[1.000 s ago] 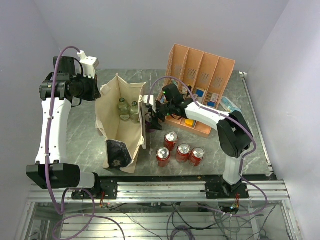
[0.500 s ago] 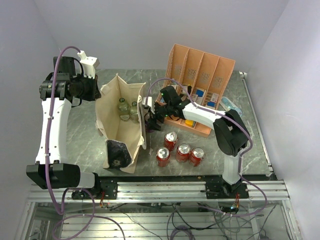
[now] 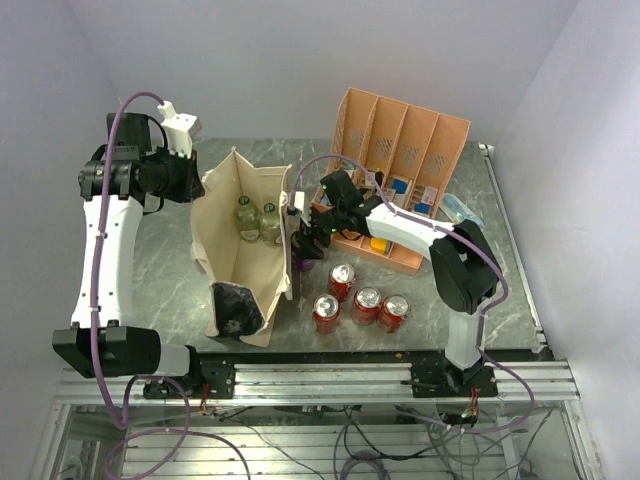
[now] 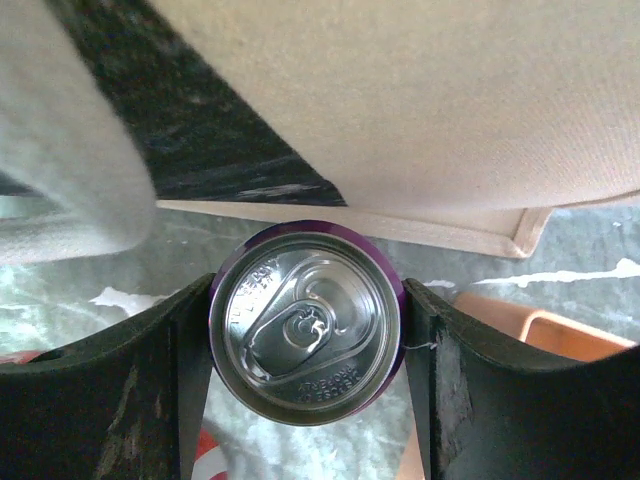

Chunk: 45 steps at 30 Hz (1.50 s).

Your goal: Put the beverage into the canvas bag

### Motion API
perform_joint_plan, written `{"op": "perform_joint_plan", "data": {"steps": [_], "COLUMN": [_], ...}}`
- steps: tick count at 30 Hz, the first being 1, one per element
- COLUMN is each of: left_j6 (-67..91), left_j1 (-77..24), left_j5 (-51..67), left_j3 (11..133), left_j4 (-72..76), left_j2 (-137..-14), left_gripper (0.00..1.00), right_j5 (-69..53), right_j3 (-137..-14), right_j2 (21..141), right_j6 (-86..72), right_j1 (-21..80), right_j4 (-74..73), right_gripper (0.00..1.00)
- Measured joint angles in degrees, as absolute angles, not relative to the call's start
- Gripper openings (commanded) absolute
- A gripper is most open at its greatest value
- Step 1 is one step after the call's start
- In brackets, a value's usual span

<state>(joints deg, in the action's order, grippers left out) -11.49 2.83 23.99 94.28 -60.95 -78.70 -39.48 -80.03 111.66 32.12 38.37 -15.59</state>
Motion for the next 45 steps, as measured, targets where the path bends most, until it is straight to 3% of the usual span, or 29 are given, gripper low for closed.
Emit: {"op": "perform_joint_plan", "data": {"steps": [4,7,10,13,20,28,39,45], "left_j6": [-12.82,-14.15,-15.62,-17.02,-16.91,-14.48,-11.51,-11.09], "left_j1": [2.83,2.83,2.83,2.83,2.83,2.83,3.2,3.31], "left_j5": [25.08,26.22,27.66,28.8,28.6,26.3,25.23,25.26], "left_j3": [95.11,95.88,96.77,98.39,98.78,91.18,84.88,84.14], "left_j4": [-61.32,-61.39,-61.58,-62.0,-62.33,-62.41,-62.06,-61.52], "left_j2": [-79.09,-79.31,-79.18,-79.0,-75.83,-72.82,-68.55,-68.2], "left_gripper": [0.44,0.68,0.76,0.76,0.68,0.52,0.1,0.07], "right_j5": [-38.74,-37.78,-36.53,-34.57,-31.68,-30.09,-30.15,-27.14], "right_j3": [-80.68,-82.39,-86.94,-93.65,-110.83,-126.69,-132.03,-130.54], "right_j2": [109.16,105.38,101.8,98.74,94.98,99.68,116.71,121.67], "right_j6": [29.89,28.14,27.38,27.2,25.89,23.7,19.94,21.37], "right_j1": [38.15,37.28,35.48,33.63,34.04,47.03,54.19,54.35], "right_j4": [-19.07,-22.2,-26.2,-30.11,-37.85,-40.58,-42.63,-45.36], "right_gripper": [0.1,0.05,0.02,0.0,0.0,0.0,0.0,0.0]}}
